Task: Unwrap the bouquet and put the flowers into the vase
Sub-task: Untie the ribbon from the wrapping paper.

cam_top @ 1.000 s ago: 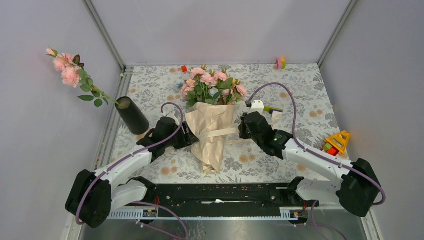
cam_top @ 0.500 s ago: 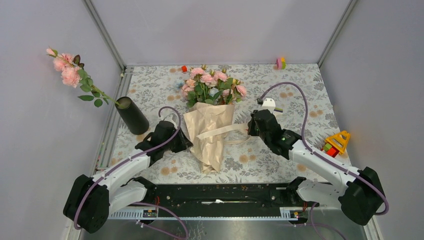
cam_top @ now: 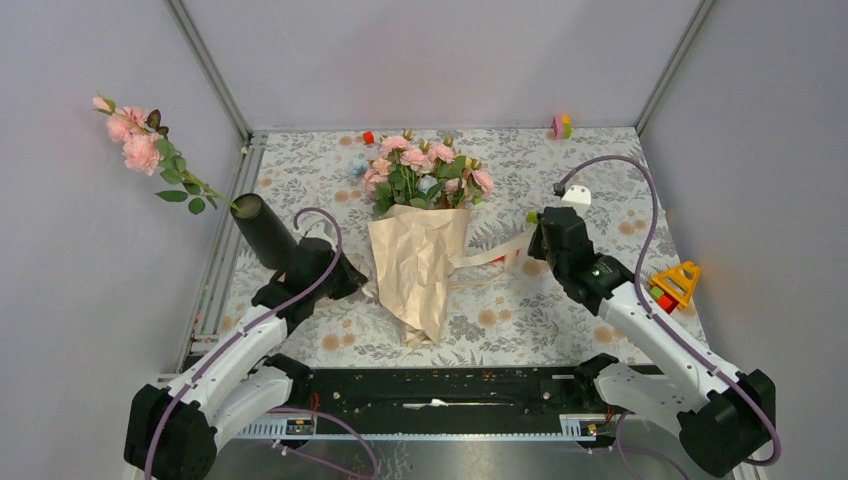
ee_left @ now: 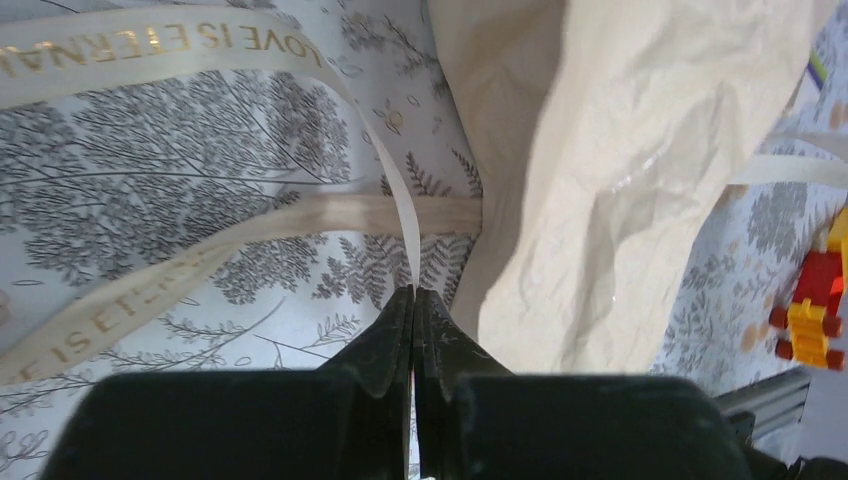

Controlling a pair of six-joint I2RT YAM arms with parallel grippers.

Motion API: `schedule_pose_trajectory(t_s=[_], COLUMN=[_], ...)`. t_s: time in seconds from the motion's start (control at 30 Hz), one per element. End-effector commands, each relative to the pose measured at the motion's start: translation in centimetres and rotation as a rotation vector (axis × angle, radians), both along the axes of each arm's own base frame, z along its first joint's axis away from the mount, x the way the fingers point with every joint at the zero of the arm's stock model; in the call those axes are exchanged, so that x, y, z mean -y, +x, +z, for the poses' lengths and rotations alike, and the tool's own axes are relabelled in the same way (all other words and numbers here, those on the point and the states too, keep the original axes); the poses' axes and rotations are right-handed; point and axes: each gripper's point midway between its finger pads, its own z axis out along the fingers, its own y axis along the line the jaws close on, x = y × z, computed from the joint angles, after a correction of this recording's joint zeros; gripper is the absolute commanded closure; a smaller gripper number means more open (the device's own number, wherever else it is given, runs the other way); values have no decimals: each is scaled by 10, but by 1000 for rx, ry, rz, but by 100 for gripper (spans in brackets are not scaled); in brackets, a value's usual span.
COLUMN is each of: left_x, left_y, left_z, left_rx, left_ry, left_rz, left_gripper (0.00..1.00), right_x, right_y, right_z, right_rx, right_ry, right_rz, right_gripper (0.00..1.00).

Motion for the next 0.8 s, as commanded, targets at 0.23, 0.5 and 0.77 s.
schedule_pose_trajectory(t_s=[0.23,0.5,0.77], left_x=[-95,-163,-221], left_y=[35,34,1], left_z=[46,87,126], left_rx=[89,189,295], left_ry=[103,155,334], left_rz=[280,565,843], left_gripper=[100,100,100], right_x=[90,143,178], right_y=[14,12,17], right_z=[44,26,-6], right_rx=[47,-3,-68], right_ry=[-33,-97,-15], right_rz=[-277,-485,-696], right_gripper=[100,100,100])
